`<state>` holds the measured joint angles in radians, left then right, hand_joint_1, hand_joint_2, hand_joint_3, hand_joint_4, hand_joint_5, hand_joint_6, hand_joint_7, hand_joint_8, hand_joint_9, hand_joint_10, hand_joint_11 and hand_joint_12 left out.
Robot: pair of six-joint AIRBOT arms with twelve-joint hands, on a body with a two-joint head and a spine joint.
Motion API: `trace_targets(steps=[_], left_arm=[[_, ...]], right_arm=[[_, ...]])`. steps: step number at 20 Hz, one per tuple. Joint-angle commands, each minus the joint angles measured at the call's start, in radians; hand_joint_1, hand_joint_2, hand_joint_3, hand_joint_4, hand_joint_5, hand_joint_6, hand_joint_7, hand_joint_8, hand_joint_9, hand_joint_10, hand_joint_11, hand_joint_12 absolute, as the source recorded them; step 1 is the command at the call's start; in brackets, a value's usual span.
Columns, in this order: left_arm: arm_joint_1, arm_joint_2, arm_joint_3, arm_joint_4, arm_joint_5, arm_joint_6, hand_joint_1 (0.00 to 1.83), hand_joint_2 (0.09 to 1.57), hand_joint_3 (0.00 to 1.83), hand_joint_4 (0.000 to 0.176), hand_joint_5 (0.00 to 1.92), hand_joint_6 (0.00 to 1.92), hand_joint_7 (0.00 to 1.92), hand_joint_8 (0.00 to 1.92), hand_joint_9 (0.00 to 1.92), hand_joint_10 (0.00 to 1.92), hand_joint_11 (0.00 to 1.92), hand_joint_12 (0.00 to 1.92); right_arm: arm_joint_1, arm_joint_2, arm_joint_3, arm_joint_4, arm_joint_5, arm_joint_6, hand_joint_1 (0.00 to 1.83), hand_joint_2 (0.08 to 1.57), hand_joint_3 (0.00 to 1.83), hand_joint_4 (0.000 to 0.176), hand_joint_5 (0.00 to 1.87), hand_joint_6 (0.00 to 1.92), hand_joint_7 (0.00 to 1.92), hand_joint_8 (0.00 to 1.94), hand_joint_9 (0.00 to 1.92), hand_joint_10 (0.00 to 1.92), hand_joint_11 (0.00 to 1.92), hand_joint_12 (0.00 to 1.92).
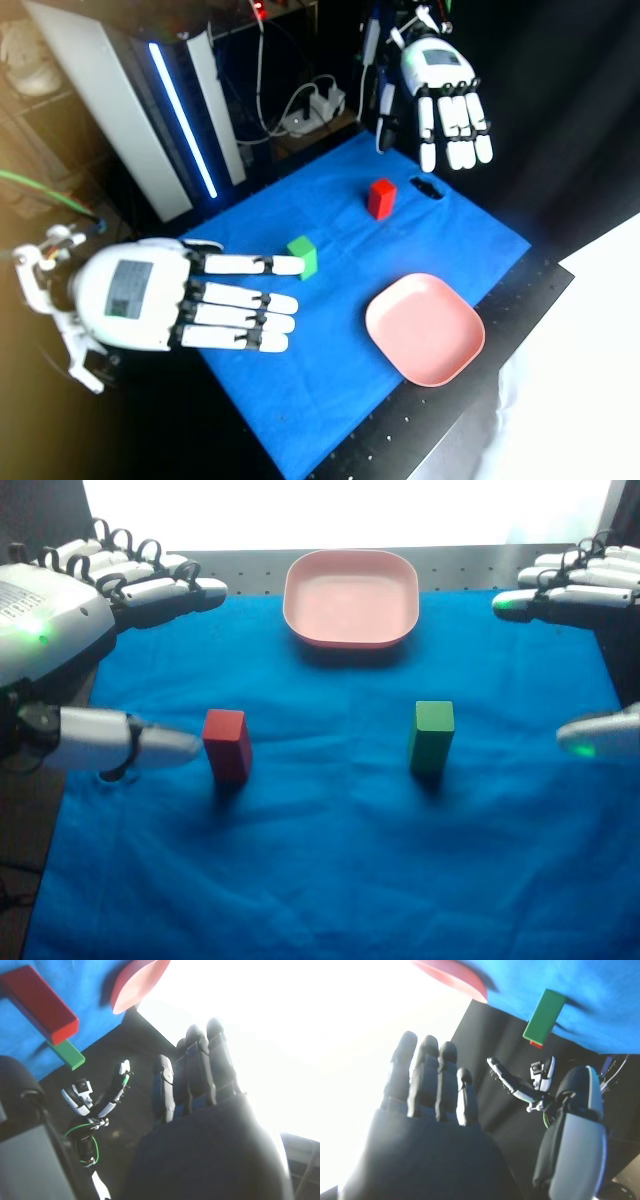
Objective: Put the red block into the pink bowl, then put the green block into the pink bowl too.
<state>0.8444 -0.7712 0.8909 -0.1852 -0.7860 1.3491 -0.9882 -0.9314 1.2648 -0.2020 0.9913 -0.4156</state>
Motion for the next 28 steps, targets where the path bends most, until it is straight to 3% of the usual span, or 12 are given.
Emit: trace_targets(steps=[1,4,7,8,12,13,15,17,18,24,26,28], left_arm=[[-0.015,-0.006,0.005,0.005,-0.117,0.002,0.38,1.00,0.01,0.137,0.25,0.01,0.22,0.00,0.08,0.01,0.00,0.18],[-0.015,-0.006,0.005,0.005,-0.117,0.002,0.31,1.03,0.01,0.121,0.23,0.00,0.19,0.00,0.06,0.00,0.00,0.11],[-0.022,-0.014,0.005,0.017,-0.111,0.003,0.40,0.96,0.00,0.157,0.14,0.00,0.04,0.00,0.00,0.00,0.00,0.00],[-0.032,-0.019,0.007,0.029,-0.101,0.003,0.53,0.89,0.00,0.172,0.10,0.00,0.01,0.00,0.00,0.00,0.00,0.00],[-0.122,-0.072,0.032,0.131,0.007,0.003,0.82,0.84,0.00,0.127,0.14,0.00,0.05,0.00,0.04,0.00,0.07,0.04],[-0.134,-0.078,0.037,0.143,0.027,0.003,0.94,0.85,0.00,0.061,0.20,0.00,0.11,0.00,0.08,0.00,0.09,0.08],[-0.161,-0.101,0.057,0.158,0.079,0.003,0.96,0.88,0.00,0.033,0.30,0.00,0.28,0.01,0.28,0.01,0.05,0.65],[-0.179,-0.123,0.080,0.159,0.119,0.002,1.00,0.91,0.00,0.000,0.41,0.00,0.43,0.00,0.41,0.01,0.08,0.84],[-0.183,-0.135,0.090,0.159,0.137,0.002,0.95,0.92,0.01,0.000,0.43,0.01,0.46,0.01,0.42,0.01,0.07,0.85],[-0.183,-0.150,0.105,0.152,0.157,-0.010,0.91,0.87,0.00,0.017,0.53,0.01,0.59,0.00,0.68,0.02,0.33,0.93],[-0.183,-0.158,0.112,0.144,0.169,-0.012,0.93,0.86,0.00,0.000,0.54,0.01,0.59,0.00,0.71,0.03,0.39,0.96],[-0.183,-0.168,0.122,0.141,0.183,-0.012,0.91,0.87,0.00,0.000,0.57,0.01,0.61,0.01,0.76,0.04,0.46,1.00]], right_arm=[[0.016,-0.003,0.004,0.038,0.115,0.007,0.48,0.97,0.00,0.166,0.29,0.00,0.18,0.00,0.11,0.01,0.00,0.44],[0.016,-0.003,0.004,0.038,0.115,0.007,0.45,0.98,0.00,0.164,0.29,0.00,0.19,0.00,0.12,0.00,0.00,0.45],[0.016,-0.003,0.004,0.038,0.115,0.007,0.37,1.01,0.00,0.146,0.28,0.00,0.18,0.00,0.11,0.00,0.00,0.34],[0.016,-0.003,0.004,0.038,0.115,0.007,0.34,1.02,0.00,0.158,0.27,0.00,0.18,0.00,0.12,0.00,0.00,0.39],[0.016,-0.003,0.005,0.038,0.115,0.007,0.32,1.03,0.00,0.143,0.28,0.00,0.20,0.00,0.15,0.01,0.00,0.46],[0.016,-0.003,0.006,0.038,0.115,0.007,0.31,1.03,0.00,0.151,0.27,0.00,0.19,0.00,0.15,0.00,0.00,0.46],[0.017,-0.003,0.007,0.038,0.115,0.007,0.31,1.02,0.00,0.165,0.26,0.00,0.20,0.00,0.16,0.00,0.00,0.44],[0.020,-0.003,0.008,0.038,0.115,0.007,0.35,1.02,0.00,0.167,0.26,0.00,0.20,0.00,0.14,0.00,0.00,0.42],[0.021,-0.003,0.008,0.038,0.115,0.007,0.34,1.03,0.00,0.141,0.28,0.00,0.20,0.00,0.14,0.00,0.00,0.38],[0.021,-0.003,0.010,0.038,0.115,0.007,0.36,1.04,0.00,0.138,0.24,0.00,0.16,0.00,0.09,0.00,0.00,0.25],[0.023,-0.003,0.010,0.038,0.115,0.007,0.38,1.06,0.00,0.105,0.28,0.00,0.20,0.00,0.13,0.00,0.00,0.41],[0.023,-0.003,0.010,0.038,0.115,0.007,0.38,1.04,0.00,0.118,0.28,0.00,0.20,0.00,0.12,0.00,0.00,0.42]])
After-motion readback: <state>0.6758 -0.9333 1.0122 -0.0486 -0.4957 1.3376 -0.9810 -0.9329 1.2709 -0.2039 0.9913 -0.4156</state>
